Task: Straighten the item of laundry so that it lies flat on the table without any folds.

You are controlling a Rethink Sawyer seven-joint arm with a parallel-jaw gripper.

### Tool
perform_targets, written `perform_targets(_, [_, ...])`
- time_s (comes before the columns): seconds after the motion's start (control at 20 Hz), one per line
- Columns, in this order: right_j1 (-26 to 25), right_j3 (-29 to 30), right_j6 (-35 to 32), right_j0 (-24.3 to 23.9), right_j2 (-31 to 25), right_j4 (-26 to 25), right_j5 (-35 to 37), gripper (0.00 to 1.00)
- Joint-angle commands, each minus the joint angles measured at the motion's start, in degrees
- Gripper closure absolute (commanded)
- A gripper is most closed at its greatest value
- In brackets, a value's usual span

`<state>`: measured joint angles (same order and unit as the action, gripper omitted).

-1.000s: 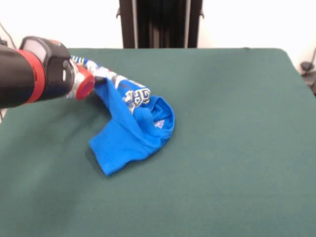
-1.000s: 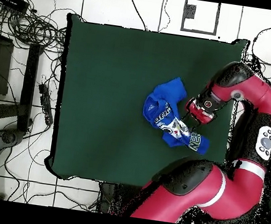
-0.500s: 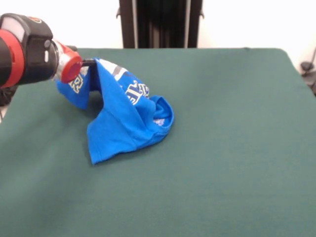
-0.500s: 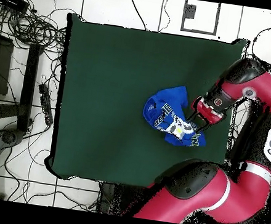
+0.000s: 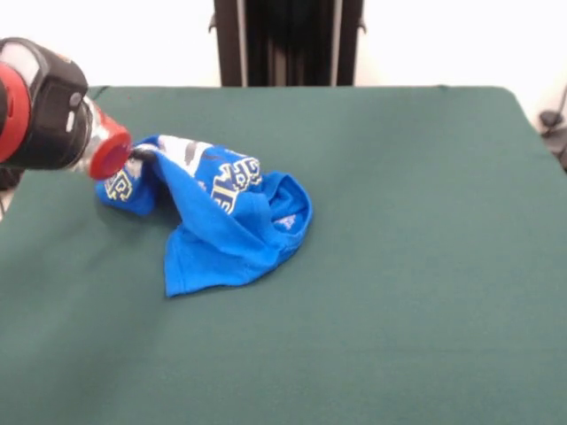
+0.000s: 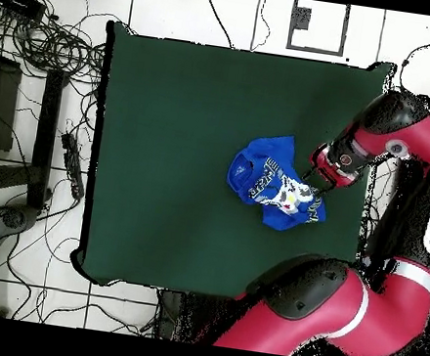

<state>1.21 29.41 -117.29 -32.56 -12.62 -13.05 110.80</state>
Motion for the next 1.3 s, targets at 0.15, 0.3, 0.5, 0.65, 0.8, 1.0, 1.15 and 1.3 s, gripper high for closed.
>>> perform_targets(0.15, [3.1,7.9,7.3,2.4,-2.2,-2.5,-28.6,0.0])
perform_targets(0.3, [4.2,8.2,3.5,3.5,0.1,-5.9,-44.6,0.0])
perform_targets(0.5, [5.5,5.4,-6.8,6.9,6.1,-13.3,-63.4,0.0])
perform_targets(0.65, [5.6,2.4,-4.3,6.9,5.9,-13.0,-61.6,0.0])
perform_targets(0.8, [4.6,-1.0,-0.4,6.4,4.3,-11.6,-58.5,0.0])
perform_targets(1.0, [6.1,0.5,1.8,6.6,2.6,-7.3,-49.1,0.0])
perform_targets(1.15, [5.7,-0.2,2.1,6.5,0.1,-2.8,-35.7,0.0])
perform_targets(1.3, [4.8,-1.9,2.7,6.3,-1.2,0.2,-24.9,0.0])
